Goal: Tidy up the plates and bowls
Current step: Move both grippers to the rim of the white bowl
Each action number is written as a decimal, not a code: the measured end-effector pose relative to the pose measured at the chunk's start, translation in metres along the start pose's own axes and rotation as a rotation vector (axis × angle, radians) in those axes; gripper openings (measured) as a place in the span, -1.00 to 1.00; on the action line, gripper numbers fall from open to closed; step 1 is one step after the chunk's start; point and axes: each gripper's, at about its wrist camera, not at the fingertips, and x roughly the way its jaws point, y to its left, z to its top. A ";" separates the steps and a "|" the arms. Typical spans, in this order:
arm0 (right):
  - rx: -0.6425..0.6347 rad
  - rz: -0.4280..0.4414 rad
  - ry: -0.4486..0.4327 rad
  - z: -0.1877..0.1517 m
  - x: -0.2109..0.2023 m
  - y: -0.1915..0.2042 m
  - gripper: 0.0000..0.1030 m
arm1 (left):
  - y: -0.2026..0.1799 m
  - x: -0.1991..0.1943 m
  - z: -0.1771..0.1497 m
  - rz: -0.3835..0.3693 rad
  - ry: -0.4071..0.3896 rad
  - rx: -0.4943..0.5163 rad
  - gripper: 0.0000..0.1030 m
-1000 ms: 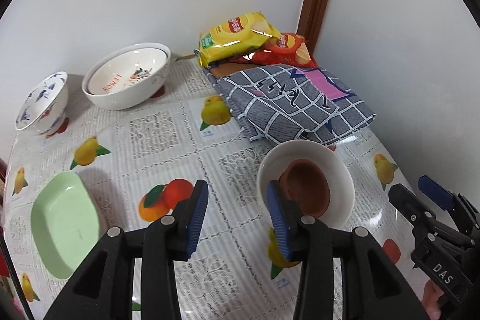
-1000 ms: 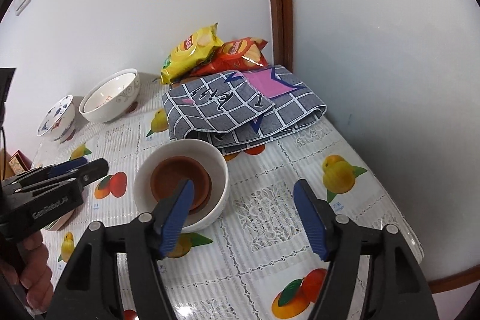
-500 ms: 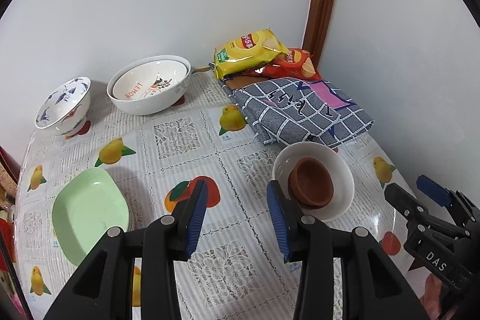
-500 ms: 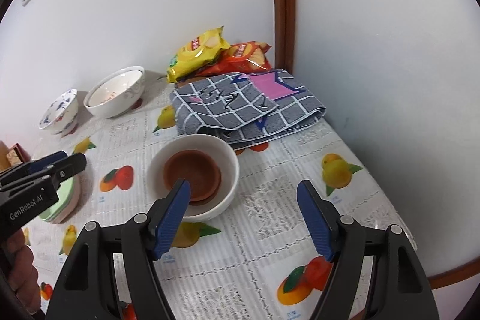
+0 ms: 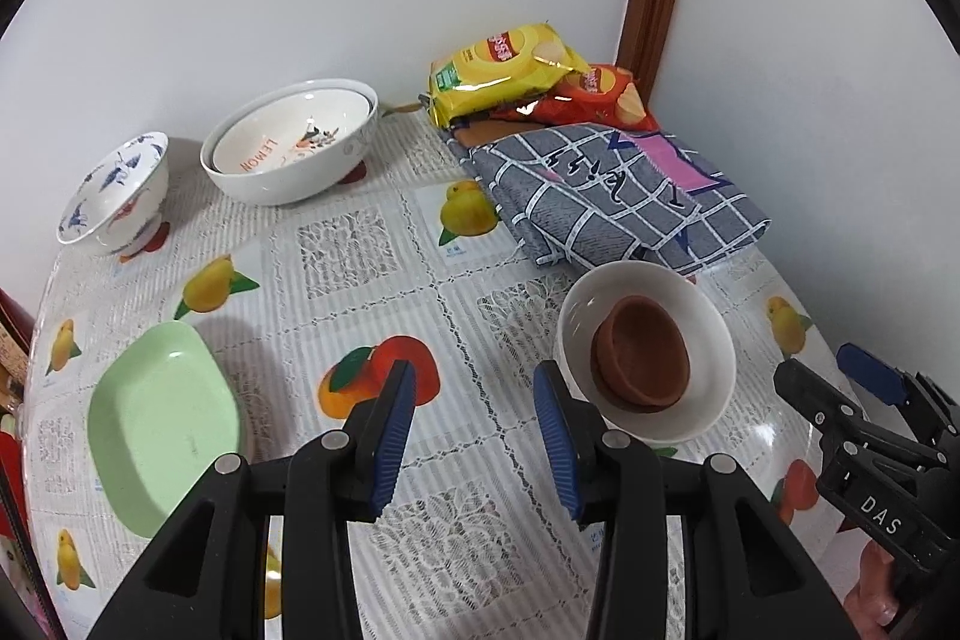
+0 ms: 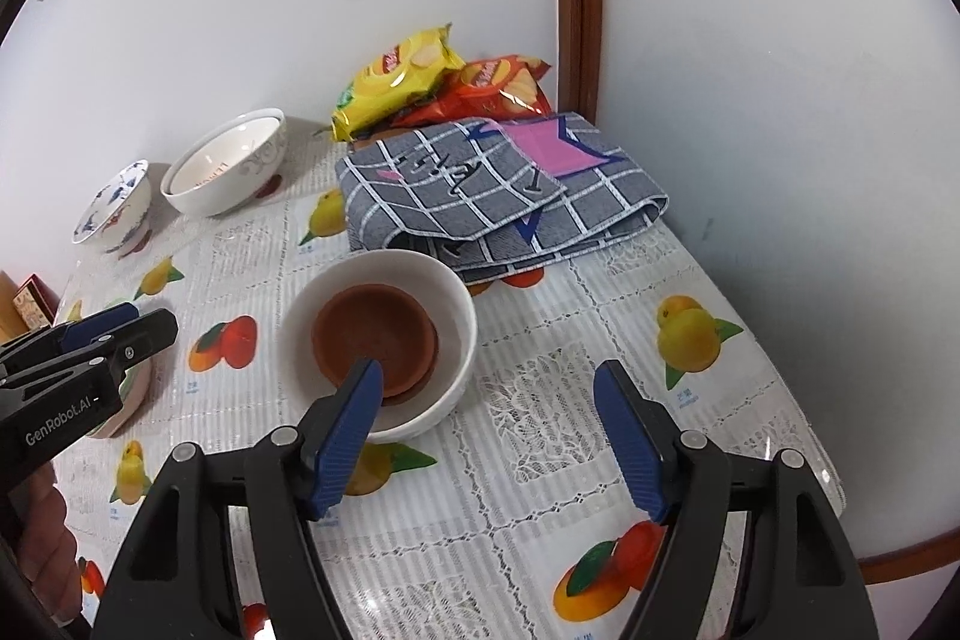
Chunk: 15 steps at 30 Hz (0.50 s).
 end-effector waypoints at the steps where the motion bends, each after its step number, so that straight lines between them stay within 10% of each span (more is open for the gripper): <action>1: 0.004 0.006 0.010 0.000 0.005 -0.002 0.37 | 0.000 0.003 0.000 -0.007 0.007 -0.002 -0.25; 15: 0.064 0.067 0.132 0.012 0.071 -0.012 0.13 | -0.016 0.061 0.013 -0.062 0.112 -0.022 -0.25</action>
